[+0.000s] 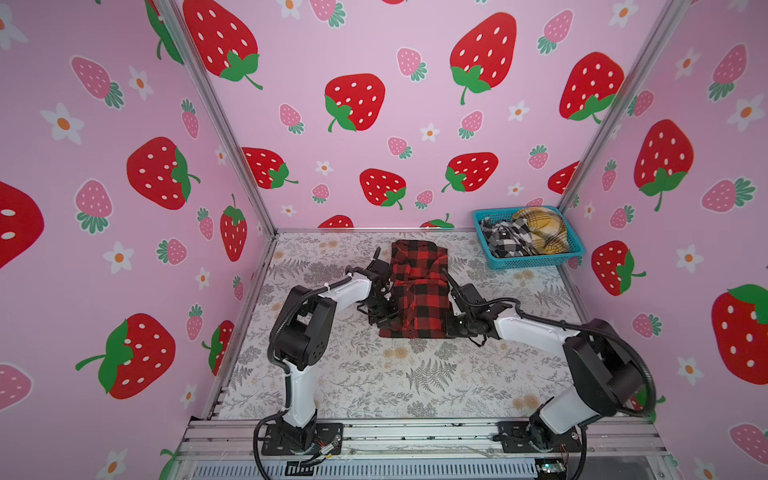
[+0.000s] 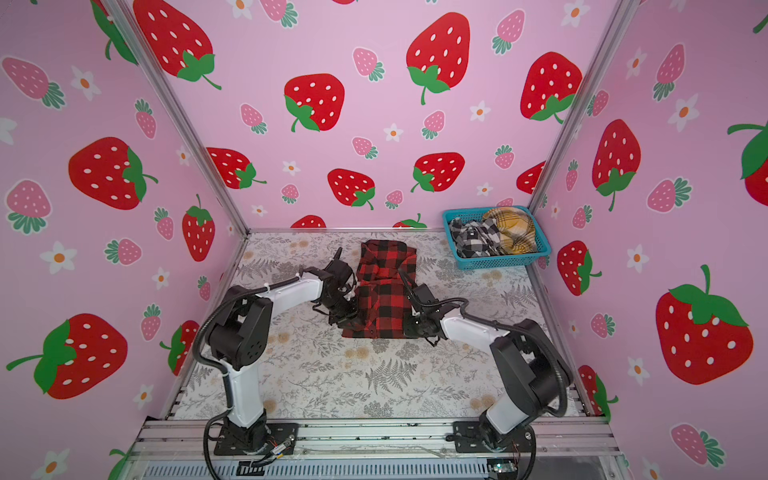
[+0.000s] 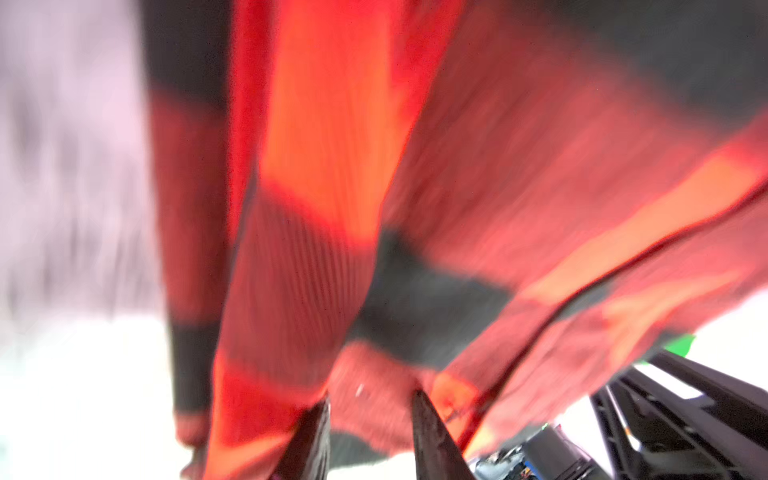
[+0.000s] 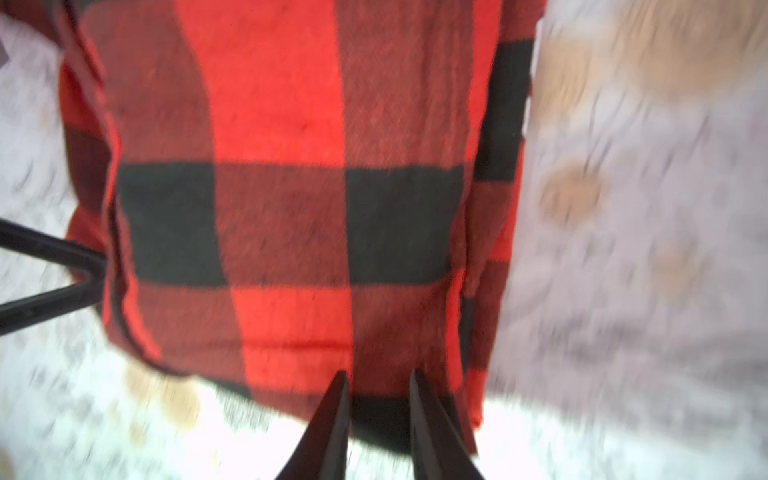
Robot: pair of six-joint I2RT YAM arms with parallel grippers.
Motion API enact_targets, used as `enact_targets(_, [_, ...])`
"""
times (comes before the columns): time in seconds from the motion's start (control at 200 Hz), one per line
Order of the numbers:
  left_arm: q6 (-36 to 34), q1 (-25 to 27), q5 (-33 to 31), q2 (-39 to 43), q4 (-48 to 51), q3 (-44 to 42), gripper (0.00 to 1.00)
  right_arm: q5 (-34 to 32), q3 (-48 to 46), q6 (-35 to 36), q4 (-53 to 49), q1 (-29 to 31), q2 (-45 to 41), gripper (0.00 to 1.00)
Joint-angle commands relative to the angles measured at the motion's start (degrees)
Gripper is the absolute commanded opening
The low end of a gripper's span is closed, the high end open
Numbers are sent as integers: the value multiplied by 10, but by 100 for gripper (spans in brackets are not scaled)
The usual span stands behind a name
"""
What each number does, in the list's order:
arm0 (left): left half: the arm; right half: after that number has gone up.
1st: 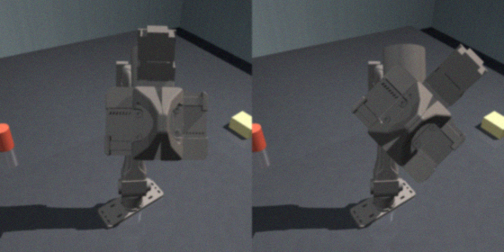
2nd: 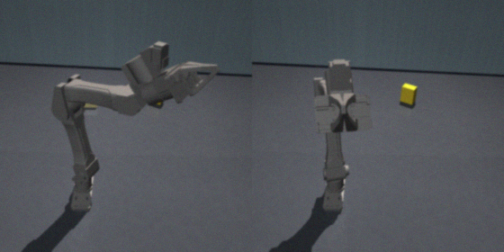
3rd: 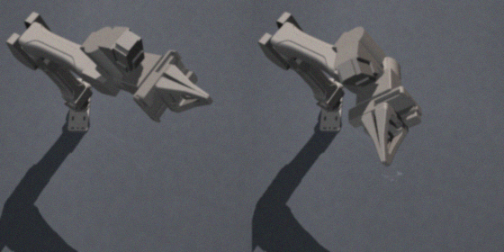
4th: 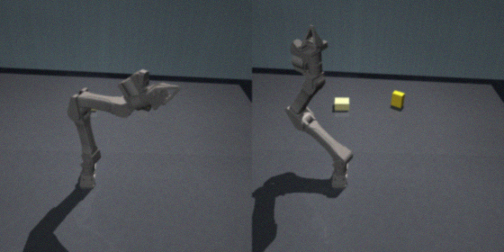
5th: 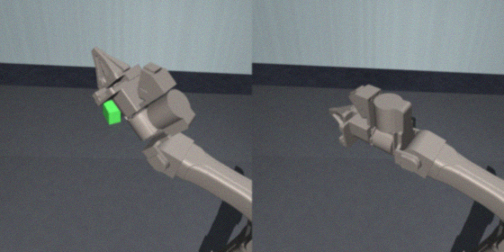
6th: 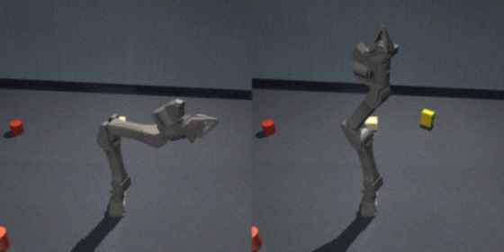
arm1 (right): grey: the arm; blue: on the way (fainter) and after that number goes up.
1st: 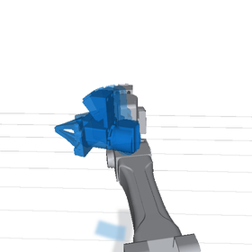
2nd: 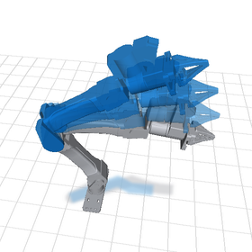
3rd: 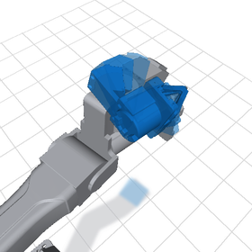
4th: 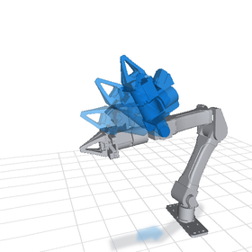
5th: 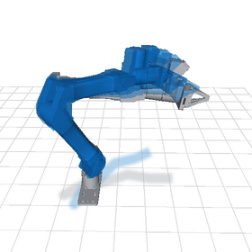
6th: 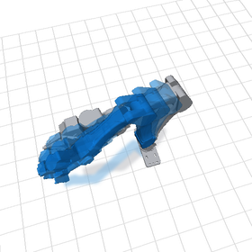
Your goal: Fold and stack the long sleeve shirts
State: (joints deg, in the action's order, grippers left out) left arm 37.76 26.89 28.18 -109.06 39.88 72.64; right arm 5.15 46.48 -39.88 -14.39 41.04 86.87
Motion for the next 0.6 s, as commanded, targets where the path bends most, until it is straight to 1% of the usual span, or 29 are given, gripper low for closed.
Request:
enact_targets(0.0, [31,6,11,90,-24,-60,39,-22,-17,-42,-63,15,-76,29])
enact_targets(0.055, [35,5,7,123,-16,-62,43,-25,-13,-48,-83,19,-110,30])
enact_targets(0.115, [31,1,-4,138,-4,-43,46,-23,-7,-52,-85,19,-136,34])
enact_targets(0.16, [27,-3,-13,134,-2,-21,47,-16,-1,-46,-77,19,-139,36])
enact_targets(0.21, [23,-11,-11,109,-2,8,45,-11,11,-33,-62,12,-124,36])
enact_targets(0.26, [15,-18,7,70,-8,43,41,1,32,-19,-49,2,-87,34])
enact_targets(0.325, [6,-29,8,15,-10,95,36,20,69,-2,-19,-13,-29,29])
enact_targets(0.41, [-1,-44,0,-53,-7,166,34,54,122,9,19,-33,49,26])
enact_targets(0.46, [-3,-54,7,-88,-4,207,33,69,159,15,29,-45,94,25])
enact_targets(0.595, [-3,-68,10,-168,1,289,33,71,248,23,24,-74,191,24])
